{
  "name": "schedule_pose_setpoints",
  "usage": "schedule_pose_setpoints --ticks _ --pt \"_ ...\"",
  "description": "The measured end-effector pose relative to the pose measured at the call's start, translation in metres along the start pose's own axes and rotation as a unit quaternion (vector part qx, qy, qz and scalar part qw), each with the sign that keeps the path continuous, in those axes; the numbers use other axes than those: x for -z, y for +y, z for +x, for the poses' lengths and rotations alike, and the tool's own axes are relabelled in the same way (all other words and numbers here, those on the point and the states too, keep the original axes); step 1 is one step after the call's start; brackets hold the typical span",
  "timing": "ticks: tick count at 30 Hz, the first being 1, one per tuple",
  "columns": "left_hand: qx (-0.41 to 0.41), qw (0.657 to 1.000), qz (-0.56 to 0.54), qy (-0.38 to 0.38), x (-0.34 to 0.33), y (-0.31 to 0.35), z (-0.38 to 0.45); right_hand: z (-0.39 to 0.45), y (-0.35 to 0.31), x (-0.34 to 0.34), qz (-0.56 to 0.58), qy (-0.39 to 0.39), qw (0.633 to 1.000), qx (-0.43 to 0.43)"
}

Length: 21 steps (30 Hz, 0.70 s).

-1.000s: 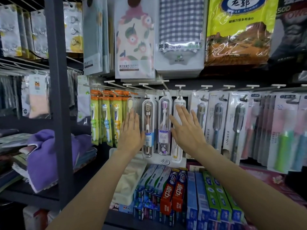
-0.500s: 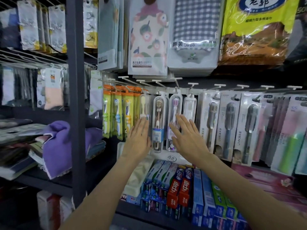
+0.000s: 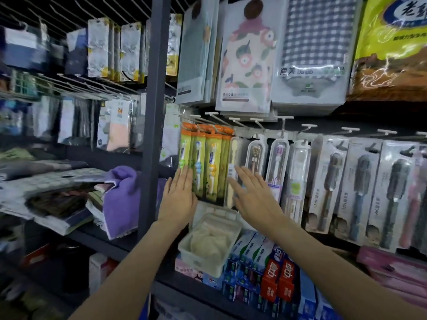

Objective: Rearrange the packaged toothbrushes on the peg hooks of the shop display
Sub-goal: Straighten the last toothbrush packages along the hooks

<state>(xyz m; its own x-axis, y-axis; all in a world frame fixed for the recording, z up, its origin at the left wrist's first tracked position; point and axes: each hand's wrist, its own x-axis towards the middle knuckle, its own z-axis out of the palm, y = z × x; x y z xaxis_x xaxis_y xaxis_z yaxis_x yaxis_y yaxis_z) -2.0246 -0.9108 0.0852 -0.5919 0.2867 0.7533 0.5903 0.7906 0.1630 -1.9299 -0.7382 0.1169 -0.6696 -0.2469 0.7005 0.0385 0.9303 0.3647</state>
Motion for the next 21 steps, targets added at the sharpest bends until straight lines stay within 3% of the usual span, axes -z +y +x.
schedule_pose_setpoints --ticks 7,11,14,21 --pt "-0.037 0.984 -0.172 0.032 0.001 -0.030 0.053 0.080 -0.031 -0.015 0.019 0.043 0.995 -0.085" --pt "0.063 0.948 -0.310 0.048 -0.004 -0.027 0.085 0.109 -0.040 -0.017 0.145 0.095 0.963 -0.204" --pt "0.093 0.934 -0.342 0.041 -0.010 -0.017 0.094 0.117 -0.046 -0.021 0.159 0.110 0.941 -0.279" --pt "0.075 0.900 -0.419 0.091 -0.014 -0.024 0.100 0.141 -0.058 -0.023 0.185 0.079 0.936 -0.289"
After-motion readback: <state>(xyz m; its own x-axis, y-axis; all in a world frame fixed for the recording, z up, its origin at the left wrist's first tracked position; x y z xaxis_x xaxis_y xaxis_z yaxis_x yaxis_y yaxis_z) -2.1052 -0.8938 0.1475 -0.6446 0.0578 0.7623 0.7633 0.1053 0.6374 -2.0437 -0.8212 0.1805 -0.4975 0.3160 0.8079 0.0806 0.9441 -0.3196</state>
